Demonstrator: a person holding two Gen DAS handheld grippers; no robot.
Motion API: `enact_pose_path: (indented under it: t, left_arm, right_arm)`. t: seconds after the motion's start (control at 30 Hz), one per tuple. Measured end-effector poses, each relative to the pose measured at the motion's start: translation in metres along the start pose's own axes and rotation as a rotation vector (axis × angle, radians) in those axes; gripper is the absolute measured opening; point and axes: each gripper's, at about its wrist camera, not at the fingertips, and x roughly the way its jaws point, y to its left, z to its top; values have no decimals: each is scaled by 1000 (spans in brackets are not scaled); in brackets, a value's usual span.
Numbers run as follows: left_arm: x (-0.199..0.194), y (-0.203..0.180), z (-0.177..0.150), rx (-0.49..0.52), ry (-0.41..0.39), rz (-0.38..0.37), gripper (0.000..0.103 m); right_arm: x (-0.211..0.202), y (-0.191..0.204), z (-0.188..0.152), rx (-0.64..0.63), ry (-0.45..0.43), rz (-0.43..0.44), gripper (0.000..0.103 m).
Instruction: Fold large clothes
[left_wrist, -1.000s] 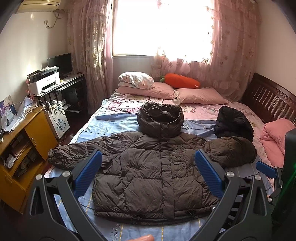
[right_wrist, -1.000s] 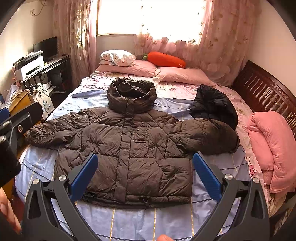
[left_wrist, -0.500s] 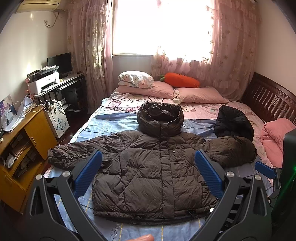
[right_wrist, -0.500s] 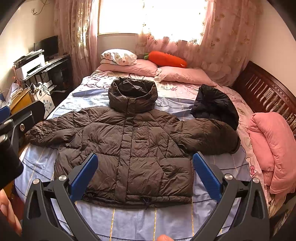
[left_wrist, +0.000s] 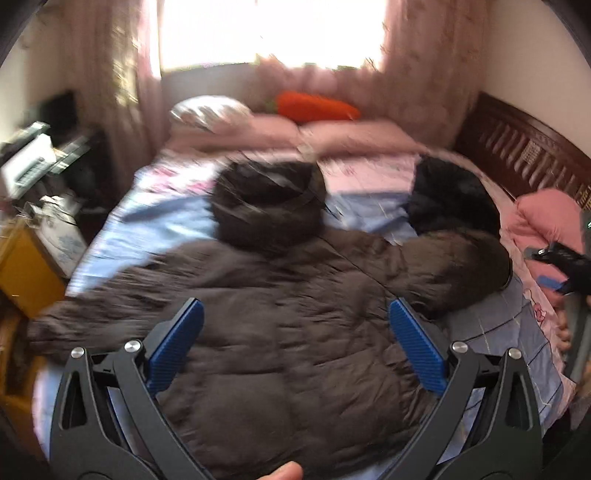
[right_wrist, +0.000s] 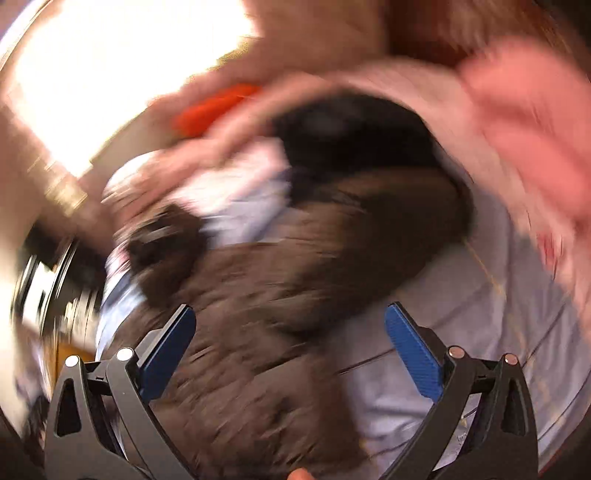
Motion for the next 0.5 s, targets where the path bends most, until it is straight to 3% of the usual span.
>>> enact_pose_path:
  t: [0.07, 0.17, 0.3, 0.5]
  left_arm:
    - [50, -23, -5, 22, 32, 5, 101]
    - [105, -52, -11, 48, 40, -46, 101]
    - [166, -87, -12, 64, 86, -93, 101]
    - [234, -136, -9, 18, 127, -141, 101]
  right_arm:
    - [46, -58, 10, 157, 63, -14, 102]
    - [93, -123, 20, 394, 117, 116, 102]
    - [130, -145, 38, 417, 45, 196, 102]
    - [196, -188, 41, 562, 60, 255, 102]
